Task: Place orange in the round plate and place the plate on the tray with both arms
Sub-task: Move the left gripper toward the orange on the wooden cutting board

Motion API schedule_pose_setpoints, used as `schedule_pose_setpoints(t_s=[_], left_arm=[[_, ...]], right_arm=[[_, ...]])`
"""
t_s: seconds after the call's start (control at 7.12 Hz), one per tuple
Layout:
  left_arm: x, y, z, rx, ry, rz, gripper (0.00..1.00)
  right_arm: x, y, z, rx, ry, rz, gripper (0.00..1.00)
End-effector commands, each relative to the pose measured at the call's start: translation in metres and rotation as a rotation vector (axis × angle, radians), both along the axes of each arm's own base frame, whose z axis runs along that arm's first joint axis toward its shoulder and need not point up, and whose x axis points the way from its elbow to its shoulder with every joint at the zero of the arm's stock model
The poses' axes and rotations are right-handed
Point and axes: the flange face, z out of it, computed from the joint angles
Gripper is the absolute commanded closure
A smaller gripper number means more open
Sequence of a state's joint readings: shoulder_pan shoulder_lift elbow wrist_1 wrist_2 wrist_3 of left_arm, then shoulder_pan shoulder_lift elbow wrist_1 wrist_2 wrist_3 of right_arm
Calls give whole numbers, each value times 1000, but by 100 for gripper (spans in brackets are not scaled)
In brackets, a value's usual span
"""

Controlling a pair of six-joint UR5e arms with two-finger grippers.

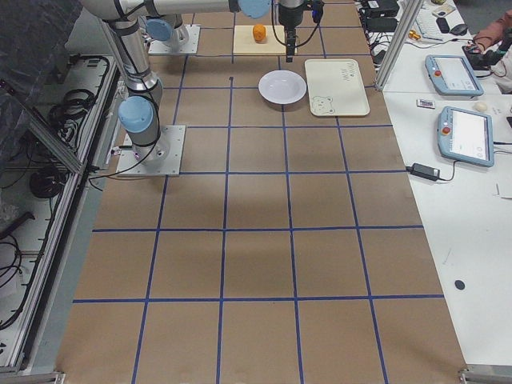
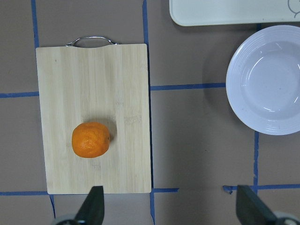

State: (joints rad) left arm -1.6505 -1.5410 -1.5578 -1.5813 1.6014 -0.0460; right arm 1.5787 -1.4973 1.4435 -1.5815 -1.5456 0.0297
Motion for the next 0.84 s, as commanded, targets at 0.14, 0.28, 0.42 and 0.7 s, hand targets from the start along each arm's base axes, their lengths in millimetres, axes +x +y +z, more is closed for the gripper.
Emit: schedule_pose_setpoints(t_s=[0.14, 0.28, 0.42, 0.7], left_arm=[[0, 0, 0, 0, 0, 0, 0], [0, 0, 0, 0, 0, 0, 0], [1, 1, 2, -3, -1, 2, 0], [1, 1, 1, -2, -1, 2, 0]], right_arm=[[0, 0, -4, 6, -4, -1, 0], [0, 1, -6, 9, -5, 1, 0], [0, 1, -7, 9, -5, -1, 0], [0, 1, -8, 12, -5, -1, 0]])
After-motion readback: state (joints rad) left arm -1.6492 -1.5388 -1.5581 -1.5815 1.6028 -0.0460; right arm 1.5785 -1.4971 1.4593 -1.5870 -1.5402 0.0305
